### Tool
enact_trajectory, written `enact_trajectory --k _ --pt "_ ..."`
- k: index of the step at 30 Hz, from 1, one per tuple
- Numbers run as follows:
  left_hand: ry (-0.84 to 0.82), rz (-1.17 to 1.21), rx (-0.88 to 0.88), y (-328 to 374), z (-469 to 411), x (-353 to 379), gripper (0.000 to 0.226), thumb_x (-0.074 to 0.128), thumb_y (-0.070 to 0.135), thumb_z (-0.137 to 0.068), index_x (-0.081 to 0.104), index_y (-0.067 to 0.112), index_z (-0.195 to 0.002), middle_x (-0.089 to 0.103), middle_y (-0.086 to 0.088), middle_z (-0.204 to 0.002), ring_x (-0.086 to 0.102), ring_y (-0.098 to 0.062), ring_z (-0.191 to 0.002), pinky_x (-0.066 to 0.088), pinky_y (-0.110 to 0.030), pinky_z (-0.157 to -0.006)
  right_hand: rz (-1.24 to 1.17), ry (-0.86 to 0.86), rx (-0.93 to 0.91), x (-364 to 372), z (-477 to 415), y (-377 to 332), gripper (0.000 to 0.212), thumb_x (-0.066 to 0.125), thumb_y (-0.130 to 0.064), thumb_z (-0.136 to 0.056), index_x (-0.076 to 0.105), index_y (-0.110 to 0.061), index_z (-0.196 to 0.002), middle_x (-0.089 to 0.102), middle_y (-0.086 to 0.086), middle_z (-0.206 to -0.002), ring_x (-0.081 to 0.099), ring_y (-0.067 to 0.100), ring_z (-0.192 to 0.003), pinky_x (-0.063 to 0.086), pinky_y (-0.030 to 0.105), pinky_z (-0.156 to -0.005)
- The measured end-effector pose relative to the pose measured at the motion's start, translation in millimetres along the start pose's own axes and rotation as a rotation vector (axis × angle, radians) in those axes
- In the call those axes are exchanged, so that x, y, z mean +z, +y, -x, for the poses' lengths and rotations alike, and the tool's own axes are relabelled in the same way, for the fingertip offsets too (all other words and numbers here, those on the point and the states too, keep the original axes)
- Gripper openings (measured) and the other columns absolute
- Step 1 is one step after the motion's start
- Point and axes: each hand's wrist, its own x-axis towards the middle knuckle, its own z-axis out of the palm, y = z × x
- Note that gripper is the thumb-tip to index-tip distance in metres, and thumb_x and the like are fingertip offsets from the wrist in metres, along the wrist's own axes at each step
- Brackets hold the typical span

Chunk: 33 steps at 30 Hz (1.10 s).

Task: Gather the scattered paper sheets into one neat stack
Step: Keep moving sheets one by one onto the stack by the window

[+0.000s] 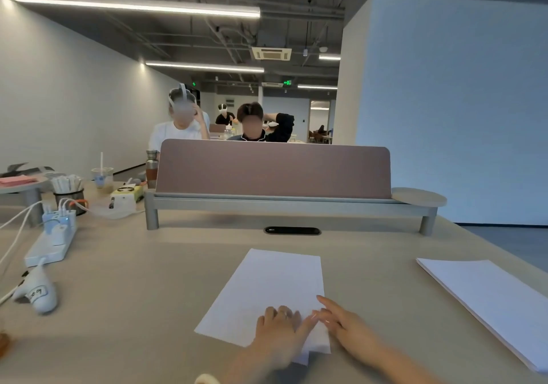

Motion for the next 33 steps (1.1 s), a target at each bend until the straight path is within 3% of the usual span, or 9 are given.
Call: enact_trajectory --k 3,5,8,15,18,20,23,27,33 --pt "0.106 0.133 -0.015 -18.5 -13.6 -26.1 0.055 0.021 0.052 -0.097 0.024 0.028 -0.147 0.033 -0.003 -0.15 0.031 -0.028 -0.136 0.026 -0.038 -0.111 -0.034 0.137 0.063 -17.0 -2.0 -1.4 0.032 0.044 -0.027 -0.097 0.039 -0.047 -0.12 0.053 -0.006 -0.134 0.049 0.007 -0.123 0.034 0.029 -0.11" --pt "0.245 0.07 -0.158 -53.2 -23.6 -41.6 0.063 0.026 0.055 -0.096 0.019 0.021 -0.149 0.034 -0.003 -0.15 0.032 -0.027 -0.136 0.027 -0.037 -0.111 0.091 0.167 0.195 -21.7 -7.9 -0.9 0.055 0.043 -0.043 -0.094 0.028 -0.025 -0.145 0.036 0.002 -0.149 0.034 0.018 -0.138 0.027 0.035 -0.115" --pt "0.182 -0.073 -0.321 -100.5 -30.6 -37.7 0.076 0.029 0.06 -0.092 0.01 0.015 -0.15 0.021 -0.004 -0.155 0.013 -0.031 -0.144 0.015 -0.039 -0.117 0.29 0.118 0.323 -8.0 -17.3 -8.6 0.074 0.033 -0.056 -0.093 0.006 -0.018 -0.151 0.013 0.003 -0.159 0.008 0.022 -0.147 0.01 0.039 -0.119" --pt "0.076 -0.176 -0.292 -88.2 -31.5 0.3 0.077 0.021 0.069 -0.088 0.008 0.025 -0.15 -0.001 -0.019 -0.157 -0.002 -0.039 -0.145 0.004 -0.047 -0.118 0.232 0.06 0.279 17.2 -35.6 -36.4 0.079 0.038 -0.057 -0.091 0.001 -0.022 -0.151 0.017 0.003 -0.157 0.013 0.023 -0.146 0.011 0.039 -0.119" --pt "0.073 -0.147 -0.292 -85.3 -30.5 -0.8 0.08 0.023 0.07 -0.087 0.005 0.024 -0.151 -0.002 -0.018 -0.158 -0.002 -0.037 -0.145 0.004 -0.046 -0.118 -0.191 0.139 0.232 14.0 -43.6 -37.1 0.086 0.059 -0.049 -0.083 0.013 -0.017 -0.148 0.045 0.005 -0.142 0.047 0.021 -0.125 0.04 0.034 -0.104" --pt "0.08 -0.126 -0.29 -86.8 -29.7 -4.1 0.084 0.025 0.072 -0.086 0.005 0.023 -0.151 0.002 -0.014 -0.158 0.001 -0.035 -0.146 0.007 -0.044 -0.118 -0.592 0.236 0.245 4.6 -45.4 -39.5 0.082 0.065 -0.021 -0.087 0.012 -0.009 -0.148 0.052 0.01 -0.128 0.054 0.019 -0.102 0.047 0.025 -0.083" --pt "0.098 -0.113 -0.275 -87.5 -27.8 -4.6 0.088 0.028 0.074 -0.083 0.006 0.022 -0.151 0.01 -0.008 -0.158 0.008 -0.032 -0.145 0.012 -0.042 -0.117 -0.944 0.232 0.367 -3.6 -50.4 -37.8 0.076 0.067 -0.005 -0.084 0.019 -0.001 -0.144 0.057 0.019 -0.118 0.061 0.026 -0.083 0.055 0.031 -0.061" --pt "0.157 -0.016 -0.229 -88.8 -17.1 -13.9 0.087 0.038 0.067 -0.085 0.006 0.02 -0.151 0.021 -0.002 -0.155 0.019 -0.024 -0.143 0.02 -0.036 -0.115 -0.598 0.161 0.424 -0.5 -57.2 -39.9 0.037 0.061 0.009 -0.081 0.056 0.013 -0.118 0.063 0.018 -0.099 0.061 0.029 -0.087 0.051 0.037 -0.079" --pt "0.238 0.564 -0.21 -109.5 -17.1 -36.3 0.101 0.065 0.055 -0.076 0.012 0.012 -0.15 0.035 -0.008 -0.148 0.044 -0.025 -0.13 0.036 -0.037 -0.109 -0.532 0.207 0.208 -10.4 -41.5 -40.7 0.026 0.059 0.001 -0.083 0.065 -0.006 -0.107 0.071 0.012 -0.103 0.067 0.028 -0.093 0.055 0.039 -0.085"
